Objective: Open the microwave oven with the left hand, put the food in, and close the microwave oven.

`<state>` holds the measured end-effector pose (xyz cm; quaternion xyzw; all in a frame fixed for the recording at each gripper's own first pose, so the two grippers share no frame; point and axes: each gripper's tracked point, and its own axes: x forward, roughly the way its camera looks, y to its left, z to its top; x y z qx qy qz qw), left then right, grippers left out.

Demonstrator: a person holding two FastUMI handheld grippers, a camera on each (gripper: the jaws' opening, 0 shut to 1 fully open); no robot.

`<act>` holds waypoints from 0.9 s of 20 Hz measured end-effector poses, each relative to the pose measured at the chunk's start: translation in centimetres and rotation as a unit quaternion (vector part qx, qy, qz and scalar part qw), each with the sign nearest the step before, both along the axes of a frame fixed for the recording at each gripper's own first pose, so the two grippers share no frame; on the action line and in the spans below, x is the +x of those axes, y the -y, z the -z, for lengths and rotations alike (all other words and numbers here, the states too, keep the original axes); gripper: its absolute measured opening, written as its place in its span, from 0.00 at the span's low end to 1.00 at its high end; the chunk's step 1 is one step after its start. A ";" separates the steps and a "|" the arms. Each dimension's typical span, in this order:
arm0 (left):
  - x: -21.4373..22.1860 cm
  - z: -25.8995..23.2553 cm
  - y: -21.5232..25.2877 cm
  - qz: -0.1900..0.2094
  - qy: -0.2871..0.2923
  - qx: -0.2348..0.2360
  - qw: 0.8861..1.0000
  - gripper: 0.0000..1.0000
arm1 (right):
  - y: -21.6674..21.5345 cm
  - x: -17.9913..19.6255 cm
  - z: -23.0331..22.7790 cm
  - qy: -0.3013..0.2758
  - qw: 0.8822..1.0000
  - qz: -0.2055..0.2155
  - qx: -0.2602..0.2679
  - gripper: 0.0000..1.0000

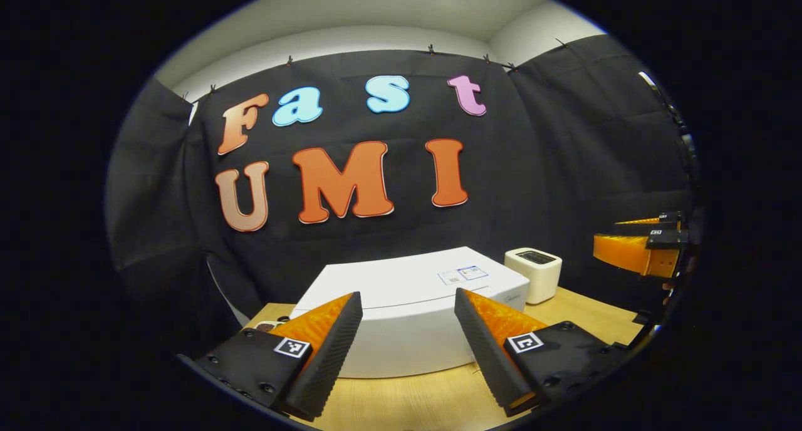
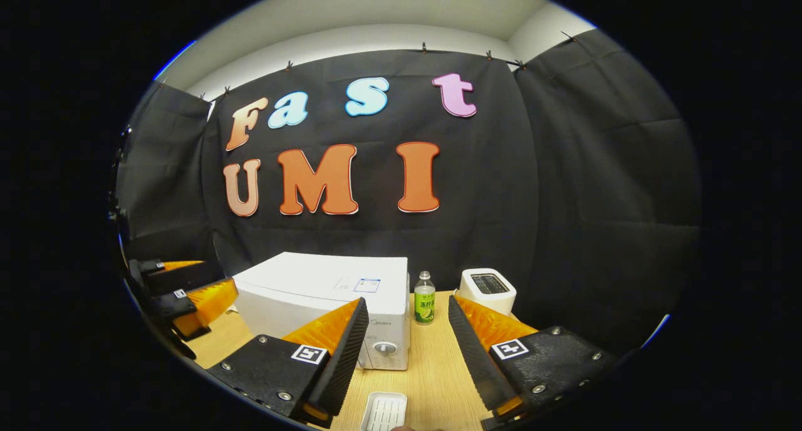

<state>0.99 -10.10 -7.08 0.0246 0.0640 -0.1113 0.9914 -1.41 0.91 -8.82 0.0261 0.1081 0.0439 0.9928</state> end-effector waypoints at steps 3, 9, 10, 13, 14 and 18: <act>-1.2 -1.1 -2.4 -0.016 0.011 0.003 1.000 1.00 | -1.5 -0.3 -0.3 0.007 1.000 -0.017 -0.015 0.80; -3.0 -2.7 -5.8 -0.040 0.026 0.005 0.999 0.98 | -2.8 -0.7 -0.7 0.014 0.999 -0.033 -0.033 0.80; -3.2 -2.8 -6.0 -0.041 0.026 0.004 0.999 0.89 | -2.9 -0.8 -0.7 0.014 0.999 -0.032 -0.032 0.81; -3.7 -2.2 -6.6 -0.045 0.025 0.013 0.999 0.89 | -3.0 -1.0 -0.5 0.011 0.999 -0.033 -0.029 0.81; -3.9 -1.7 -6.6 -0.044 0.019 0.013 0.999 0.89 | -3.2 -1.1 -0.4 0.009 0.999 -0.034 -0.029 0.82; -4.2 -1.5 -6.7 -0.046 0.013 0.006 0.999 0.89 | -3.4 -1.4 -0.3 0.011 0.999 -0.035 -0.036 0.85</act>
